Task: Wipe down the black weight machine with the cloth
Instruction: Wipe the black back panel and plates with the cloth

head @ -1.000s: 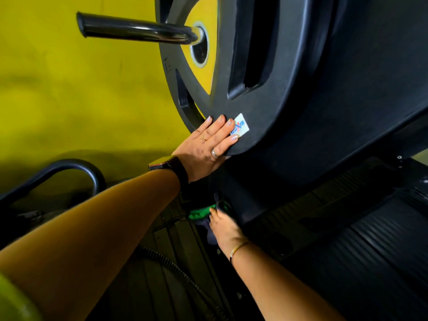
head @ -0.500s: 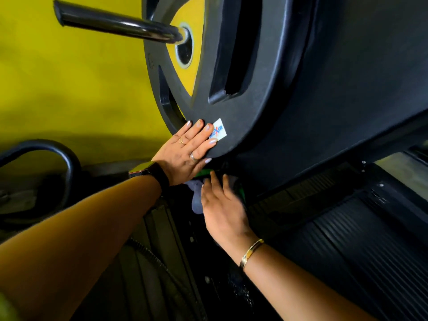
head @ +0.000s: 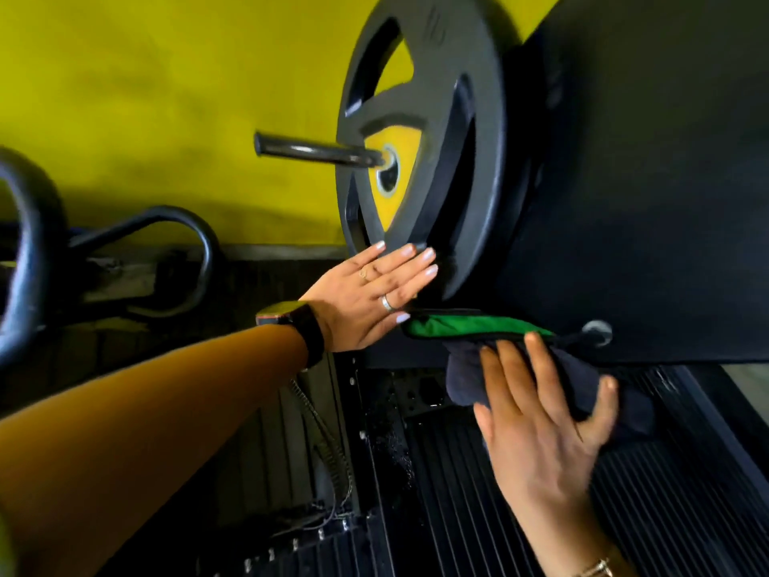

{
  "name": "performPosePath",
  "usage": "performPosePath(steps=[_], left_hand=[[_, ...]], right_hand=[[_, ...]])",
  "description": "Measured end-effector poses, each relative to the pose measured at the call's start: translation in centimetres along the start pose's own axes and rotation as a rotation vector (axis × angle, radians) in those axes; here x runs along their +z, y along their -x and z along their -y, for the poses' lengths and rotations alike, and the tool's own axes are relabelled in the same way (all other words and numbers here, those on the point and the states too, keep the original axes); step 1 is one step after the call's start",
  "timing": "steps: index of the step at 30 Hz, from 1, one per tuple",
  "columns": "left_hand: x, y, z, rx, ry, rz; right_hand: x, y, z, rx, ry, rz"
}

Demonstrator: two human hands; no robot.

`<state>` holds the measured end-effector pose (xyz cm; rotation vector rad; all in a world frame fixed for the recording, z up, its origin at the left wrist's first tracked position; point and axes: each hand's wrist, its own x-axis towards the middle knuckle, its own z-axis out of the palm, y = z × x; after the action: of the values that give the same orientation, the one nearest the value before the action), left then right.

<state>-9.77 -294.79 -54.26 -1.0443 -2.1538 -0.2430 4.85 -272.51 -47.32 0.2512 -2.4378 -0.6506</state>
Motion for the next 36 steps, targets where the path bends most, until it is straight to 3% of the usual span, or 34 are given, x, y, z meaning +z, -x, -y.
performPosePath(steps=[6,13,16,23,36], left_hand=[[-13.1,-8.9,-2.6,0.042,0.074,0.053],[-27.8,-15.2,-6.7,-0.261,0.224,-0.135],[-32.8,-16.3,-8.4,-0.294,0.255,-0.194],[-43.1,-23.9,-12.1,0.107,0.161,-0.322],[-56.0,-42.1,-18.1,0.282,0.077,-0.578]], right_hand=[[-11.0,-4.2,-6.4,0.064,-0.016,-0.036],[-25.0,-7.8,-10.3,0.227,-0.368,0.039],[-30.0,-7.6,-11.9,0.305,-0.436,0.054],[-39.7,-8.2,-18.6,0.449,-0.442,-0.132],[-52.5,-9.0,-31.7,0.769,-0.515,-0.721]])
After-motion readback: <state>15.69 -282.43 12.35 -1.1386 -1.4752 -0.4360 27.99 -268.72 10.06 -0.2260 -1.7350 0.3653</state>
